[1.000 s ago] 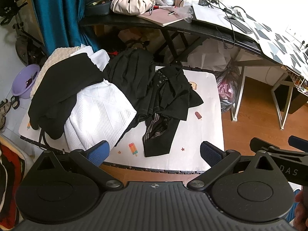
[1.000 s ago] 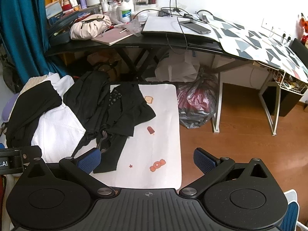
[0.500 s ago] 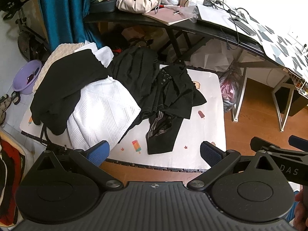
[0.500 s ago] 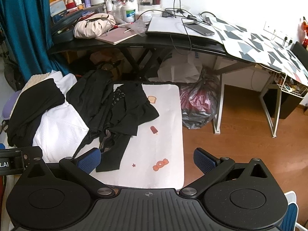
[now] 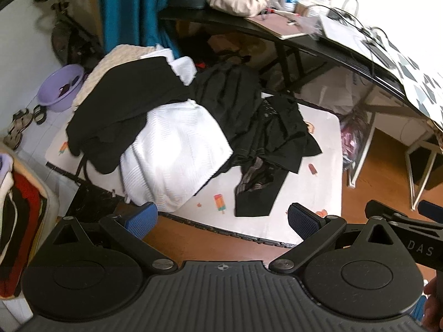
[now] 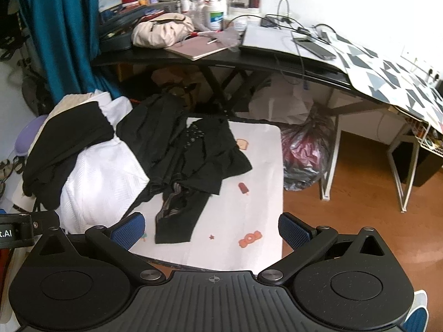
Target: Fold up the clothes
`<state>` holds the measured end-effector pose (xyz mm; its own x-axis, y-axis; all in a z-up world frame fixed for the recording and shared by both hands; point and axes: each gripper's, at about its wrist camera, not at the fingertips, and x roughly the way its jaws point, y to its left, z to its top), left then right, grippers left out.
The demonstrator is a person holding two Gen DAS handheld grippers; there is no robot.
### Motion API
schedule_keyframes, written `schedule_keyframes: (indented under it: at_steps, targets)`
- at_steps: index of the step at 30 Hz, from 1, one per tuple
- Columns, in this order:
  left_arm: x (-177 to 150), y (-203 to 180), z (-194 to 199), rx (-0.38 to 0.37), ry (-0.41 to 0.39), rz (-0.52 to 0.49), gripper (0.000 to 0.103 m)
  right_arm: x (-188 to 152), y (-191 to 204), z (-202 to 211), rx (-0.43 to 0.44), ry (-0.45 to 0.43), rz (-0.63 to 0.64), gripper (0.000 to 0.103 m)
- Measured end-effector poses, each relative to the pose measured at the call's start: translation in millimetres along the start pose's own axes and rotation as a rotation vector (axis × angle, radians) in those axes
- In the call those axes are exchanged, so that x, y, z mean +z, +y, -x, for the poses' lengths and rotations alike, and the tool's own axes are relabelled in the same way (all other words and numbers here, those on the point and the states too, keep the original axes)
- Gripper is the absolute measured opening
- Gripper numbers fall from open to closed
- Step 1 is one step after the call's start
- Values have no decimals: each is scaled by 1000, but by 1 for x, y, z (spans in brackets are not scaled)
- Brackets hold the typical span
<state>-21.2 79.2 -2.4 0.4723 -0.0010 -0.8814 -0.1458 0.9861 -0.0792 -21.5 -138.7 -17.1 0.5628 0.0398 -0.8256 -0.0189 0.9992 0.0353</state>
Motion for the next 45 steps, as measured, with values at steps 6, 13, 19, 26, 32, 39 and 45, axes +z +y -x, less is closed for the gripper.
schedule_keyframes:
  at_steps: [6,13,19,26,32,39,45]
  targets:
    - [2,25,7,-2,-51,37,102,6,17,14,3,-117,41,102]
    - [13,60,15,12,-153,89,102,20,22,22,53,-208,46,102]
    - [17,75,8,84,-172,64,102,25,29,17,14,-222,0,102]
    - [22,81,-2,74,-154,-17,102,22,46,11,-69,-270,10,102]
    - [24,83,-9,77,-141,-61,102,9,64,0,-148,-245,23,102]
    - [30,91,-15,52,-125,-44,102,7,77,-5,-107,-241,-13,102]
    - [32,87,-17,42,-123,-98,102,7,88,-7,-120,-226,17,102]
